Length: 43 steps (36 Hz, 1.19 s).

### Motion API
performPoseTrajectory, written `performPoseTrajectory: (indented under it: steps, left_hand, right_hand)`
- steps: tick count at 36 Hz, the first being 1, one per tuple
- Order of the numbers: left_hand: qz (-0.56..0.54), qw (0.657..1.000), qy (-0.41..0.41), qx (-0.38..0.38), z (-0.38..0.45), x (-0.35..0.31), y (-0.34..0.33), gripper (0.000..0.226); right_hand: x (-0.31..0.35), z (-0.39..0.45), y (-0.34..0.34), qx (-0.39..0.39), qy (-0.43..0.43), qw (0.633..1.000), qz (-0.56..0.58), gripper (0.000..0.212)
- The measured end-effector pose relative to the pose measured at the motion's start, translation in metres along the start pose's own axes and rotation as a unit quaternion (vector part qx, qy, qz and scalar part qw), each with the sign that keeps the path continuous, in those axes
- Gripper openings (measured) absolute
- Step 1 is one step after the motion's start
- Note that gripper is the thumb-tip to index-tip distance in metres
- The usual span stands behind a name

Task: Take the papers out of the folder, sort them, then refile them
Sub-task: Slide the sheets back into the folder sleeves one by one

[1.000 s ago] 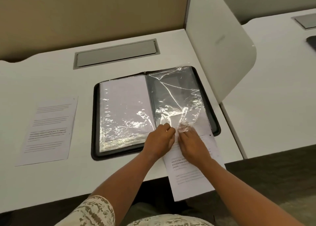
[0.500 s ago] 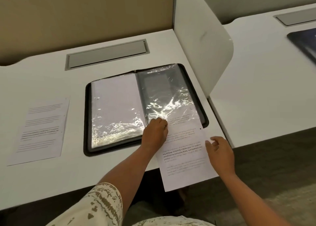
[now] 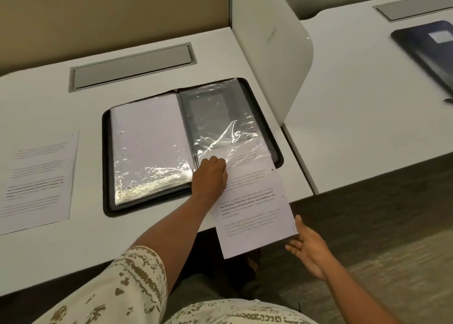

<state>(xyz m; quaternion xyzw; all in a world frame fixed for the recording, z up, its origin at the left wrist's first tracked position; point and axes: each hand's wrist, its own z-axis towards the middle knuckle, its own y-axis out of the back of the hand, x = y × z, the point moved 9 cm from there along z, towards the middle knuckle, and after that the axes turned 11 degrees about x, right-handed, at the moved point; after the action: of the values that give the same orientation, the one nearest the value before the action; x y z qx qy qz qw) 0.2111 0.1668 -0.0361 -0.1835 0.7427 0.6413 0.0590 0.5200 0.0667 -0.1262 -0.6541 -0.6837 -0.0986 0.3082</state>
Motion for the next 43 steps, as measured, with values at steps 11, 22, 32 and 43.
performPoseTrajectory:
  steps: [11,22,32,43]
  left_hand:
    - [0.001,1.0,0.0,-0.002,0.003,-0.004,0.0,0.023]
    - [-0.021,0.999,-0.038,-0.028,0.0,-0.011,0.006,0.021]
    - [-0.024,0.998,-0.054,-0.033,-0.001,-0.011,0.015,0.016]
    - [-0.01,0.997,-0.08,-0.022,0.001,-0.009,0.027,0.014]
  right_hand:
    - [-0.039,-0.006,-0.051,0.14,-0.082,0.978,0.13,0.044]
    - [-0.016,0.006,-0.069,0.122,-0.038,0.984,0.123,0.03]
    - [0.035,0.019,-0.1,0.11,0.006,0.991,0.08,0.031]
    - [0.081,0.042,-0.136,0.067,0.052,0.994,0.075,0.03]
